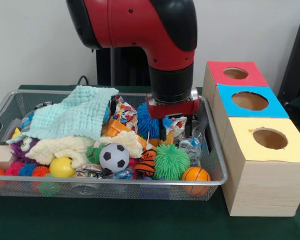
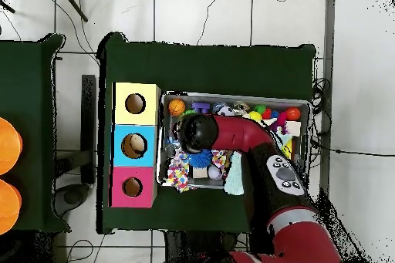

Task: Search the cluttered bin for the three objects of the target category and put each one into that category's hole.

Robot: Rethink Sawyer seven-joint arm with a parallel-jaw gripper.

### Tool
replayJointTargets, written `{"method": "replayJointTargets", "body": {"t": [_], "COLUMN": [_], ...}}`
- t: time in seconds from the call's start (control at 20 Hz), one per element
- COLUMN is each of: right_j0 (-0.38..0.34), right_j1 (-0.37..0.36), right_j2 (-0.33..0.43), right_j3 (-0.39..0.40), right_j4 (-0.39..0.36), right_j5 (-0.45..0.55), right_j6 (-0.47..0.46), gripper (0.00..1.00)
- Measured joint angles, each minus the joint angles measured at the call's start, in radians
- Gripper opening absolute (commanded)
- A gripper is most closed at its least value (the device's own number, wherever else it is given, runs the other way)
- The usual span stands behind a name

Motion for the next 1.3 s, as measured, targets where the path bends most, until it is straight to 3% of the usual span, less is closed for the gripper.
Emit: {"method": "replayJointTargets", "body": {"t": [0.6,1.3], "right_j0": [-0.065,-0.092], "right_j1": [0.039,0.143], "right_j2": [0.031,0.094], "right_j3": [-0.008,-0.099], "right_j4": [-0.064,-0.102], "right_j5": [0.000,0.017], "right_j6": [0.000,0.000], "gripper": [1.00,1.00]}}
